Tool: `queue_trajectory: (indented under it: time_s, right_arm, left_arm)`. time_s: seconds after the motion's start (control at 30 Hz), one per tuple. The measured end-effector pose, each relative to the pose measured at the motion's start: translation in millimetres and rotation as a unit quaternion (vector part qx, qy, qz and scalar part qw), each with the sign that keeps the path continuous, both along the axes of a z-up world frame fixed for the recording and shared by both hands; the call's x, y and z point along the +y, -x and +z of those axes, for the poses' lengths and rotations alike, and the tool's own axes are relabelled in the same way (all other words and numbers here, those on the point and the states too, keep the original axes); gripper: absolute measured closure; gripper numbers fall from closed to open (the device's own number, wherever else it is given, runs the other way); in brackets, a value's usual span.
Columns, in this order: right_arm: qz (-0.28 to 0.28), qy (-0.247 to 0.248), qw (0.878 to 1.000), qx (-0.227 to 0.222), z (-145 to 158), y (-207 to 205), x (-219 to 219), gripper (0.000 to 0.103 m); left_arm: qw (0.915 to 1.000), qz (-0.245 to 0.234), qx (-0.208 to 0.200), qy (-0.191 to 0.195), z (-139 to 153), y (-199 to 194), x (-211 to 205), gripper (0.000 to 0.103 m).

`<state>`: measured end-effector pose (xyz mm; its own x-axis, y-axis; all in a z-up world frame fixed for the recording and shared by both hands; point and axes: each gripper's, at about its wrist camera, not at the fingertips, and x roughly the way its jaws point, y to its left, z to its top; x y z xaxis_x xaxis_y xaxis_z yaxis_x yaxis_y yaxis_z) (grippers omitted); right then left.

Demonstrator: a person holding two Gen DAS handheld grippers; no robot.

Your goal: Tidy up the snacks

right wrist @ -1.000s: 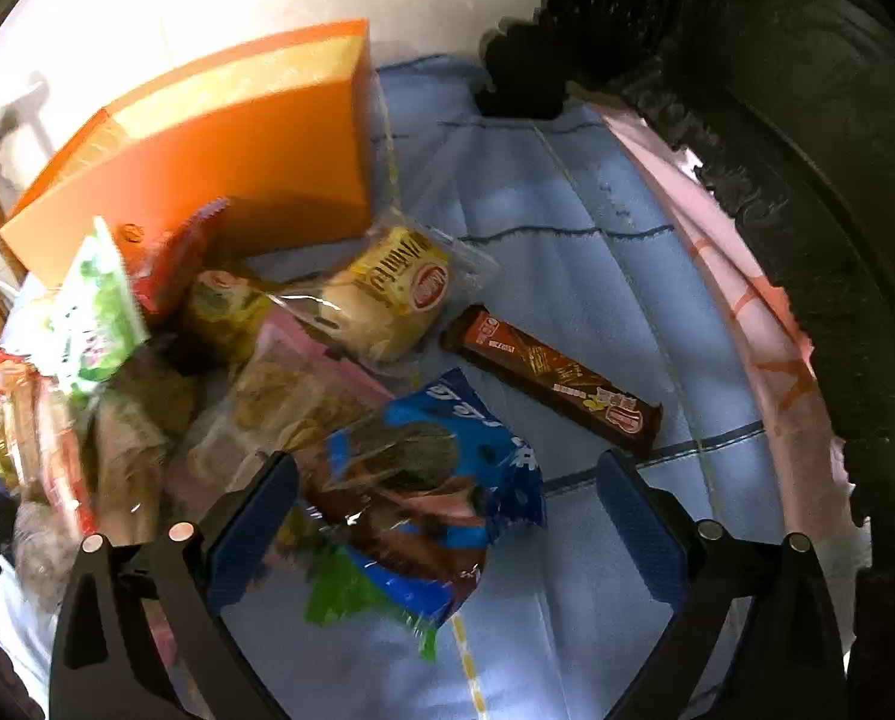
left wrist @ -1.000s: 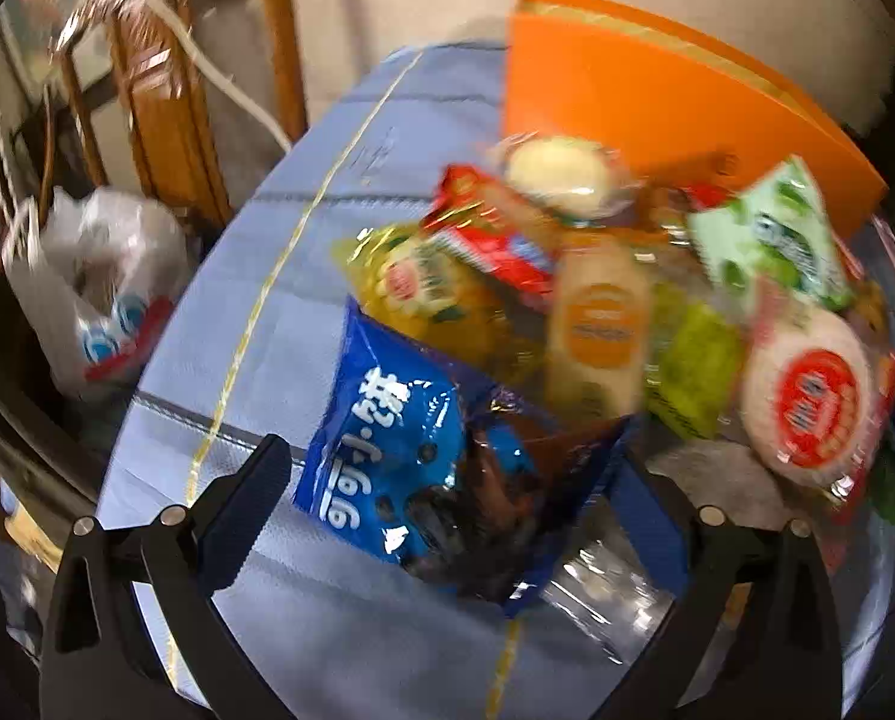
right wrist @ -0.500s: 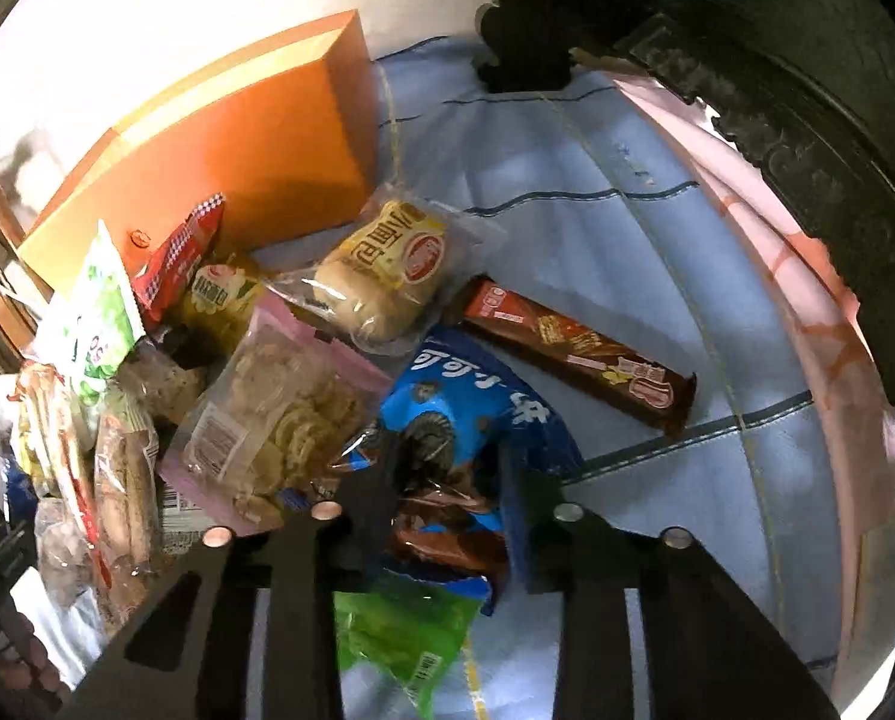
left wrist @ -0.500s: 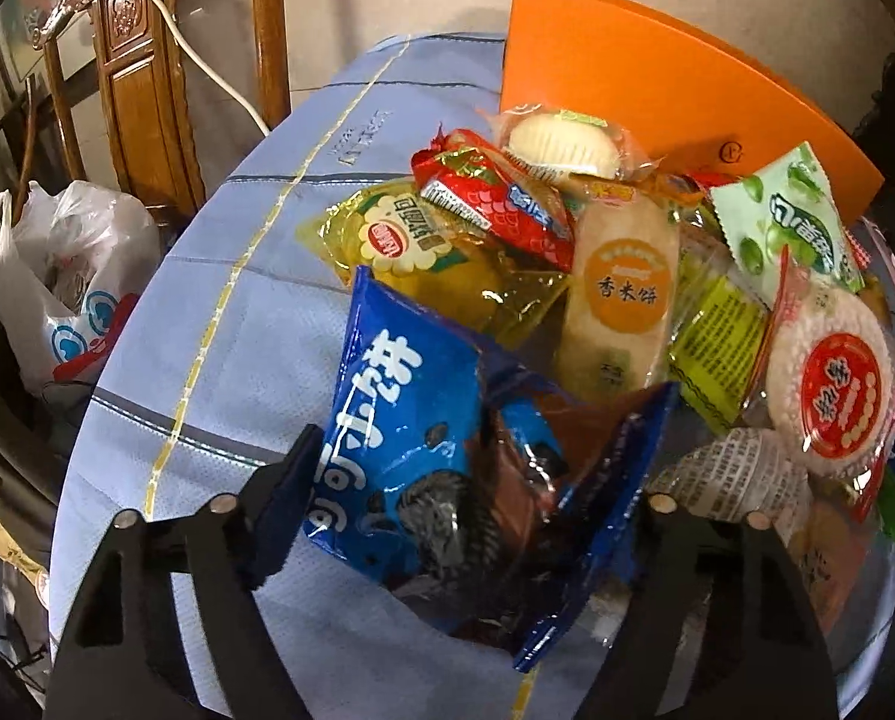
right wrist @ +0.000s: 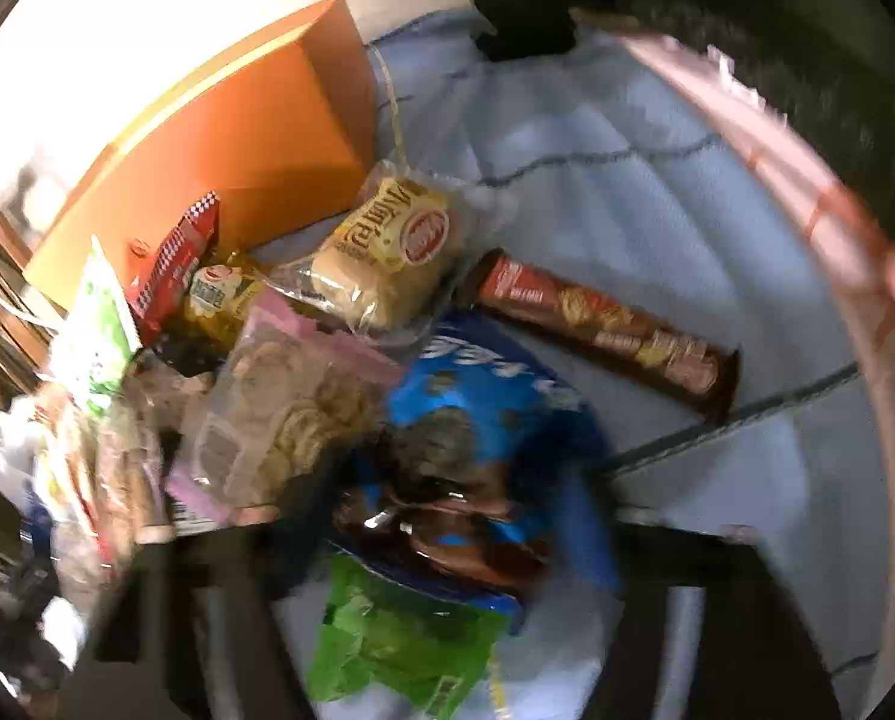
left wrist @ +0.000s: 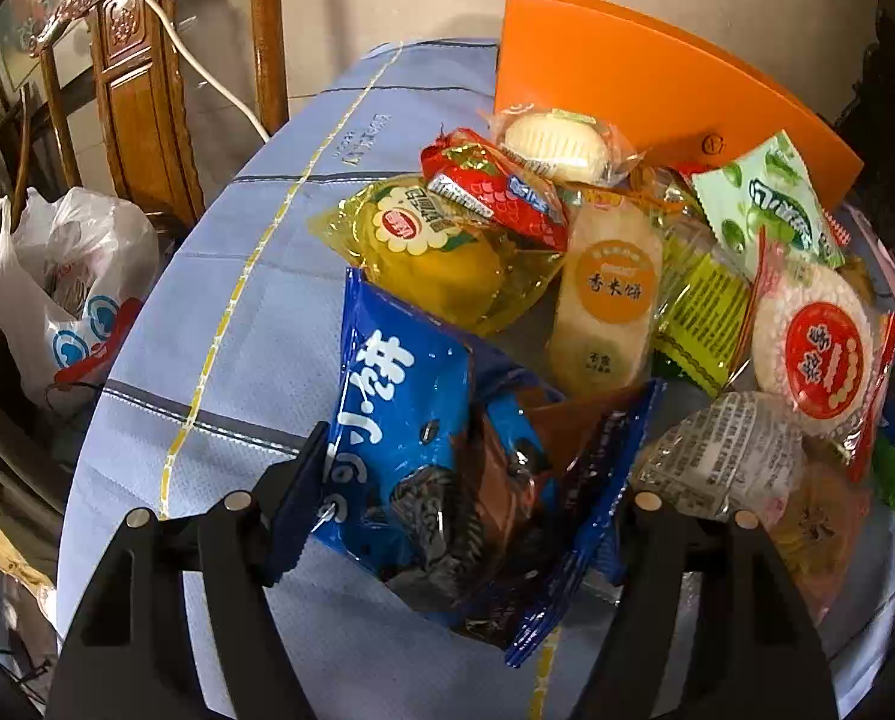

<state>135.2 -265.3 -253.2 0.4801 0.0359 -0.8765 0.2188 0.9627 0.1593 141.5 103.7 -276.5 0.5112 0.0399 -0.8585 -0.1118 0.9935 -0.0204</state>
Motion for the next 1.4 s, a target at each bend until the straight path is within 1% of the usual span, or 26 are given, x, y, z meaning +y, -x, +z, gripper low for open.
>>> queue_trajectory:
  time_s: [0.03, 0.07, 0.1, 0.17, 0.27, 0.37, 0.47, 0.57, 0.67, 0.8, 0.9, 1.03, 1.1, 1.17, 1.2, 1.3, 1.4]
  right_arm:
    - [0.0, -0.004, 1.0, -0.008, 5, 1, -2, 0.069]
    - [-0.003, -0.01, 1.0, -0.009, 7, 2, -4, 0.077]
    - [-0.006, -0.018, 1.0, -0.014, 10, 5, -8, 0.091]
    - [-0.002, -0.018, 1.0, -0.026, 19, 9, -13, 0.098]
    - [0.008, -0.027, 0.999, -0.039, 33, 17, -14, 0.1]
    - [0.003, -0.032, 0.999, -0.042, 38, 21, -19, 0.1]
    - [-0.005, -0.04, 0.998, -0.057, 48, 27, -18, 0.1]
    - [0.001, -0.047, 0.996, -0.076, 65, 34, -12, 0.1]
    - [0.013, -0.05, 0.994, -0.1, 91, 39, -5, 0.1]
    - [0.027, -0.051, 0.988, -0.144, 141, 41, 4, 0.1]
    - [0.037, -0.046, 0.983, -0.174, 180, 32, 12, 0.1]
    - [0.063, -0.033, 0.974, -0.214, 228, 7, 26, 0.1]
    - [0.075, -0.027, 0.969, -0.234, 253, -15, 34, 0.1]
    - [0.086, -0.025, 0.965, -0.246, 269, -38, 38, 0.1]
    - [0.092, -0.021, 0.964, -0.249, 276, -49, 40, 0.1]
    - [0.105, -0.013, 0.962, -0.253, 285, -90, 41, 0.1]
    - [0.112, -0.014, 0.963, -0.246, 279, -131, 39, 0.1]
  left_arm:
    - [1.0, 0.002, -0.002, 0.003, 1, 1, 1, 0.033]
    - [1.0, 0.003, -0.005, 0.006, 3, 3, 1, 0.033]
    - [1.0, 0.003, -0.007, 0.007, 4, 3, 2, 0.033]
    - [0.9999, 0.004, -0.011, 0.008, 8, 4, 5, 0.033]
    - [0.9997, 0.006, -0.017, 0.015, 16, 5, 8, 0.033]
    - [0.9995, 0.003, -0.028, 0.017, 27, 5, 11, 0.033]
    - [0.999, -0.004, -0.039, 0.019, 39, 7, 12, 0.033]
    - [0.9985, -0.012, -0.05, 0.02, 52, 8, 15, 0.033]
    - [0.9975, -0.022, -0.063, 0.02, 68, 8, 14, 0.033]
    - [0.9956, -0.04, -0.081, 0.025, 99, -2, 7, 0.033]
    - [0.9939, -0.055, -0.091, 0.026, 123, -21, -3, 0.033]
    - [0.9904, -0.077, -0.11, 0.032, 167, -63, -22, 0.033]
    - [0.9877, -0.089, -0.125, 0.032, 190, -89, -35, 0.033]
    - [0.9851, -0.096, -0.14, 0.026, 211, -116, -49, 0.033]
    - [0.9836, -0.099, -0.148, 0.026, 223, -133, -55, 0.033]
    - [0.982, -0.099, -0.16, 0.017, 242, -176, -71, 0.032]
    - [0.9831, -0.095, -0.156, 0.003, 244, -216, -85, 0.029]
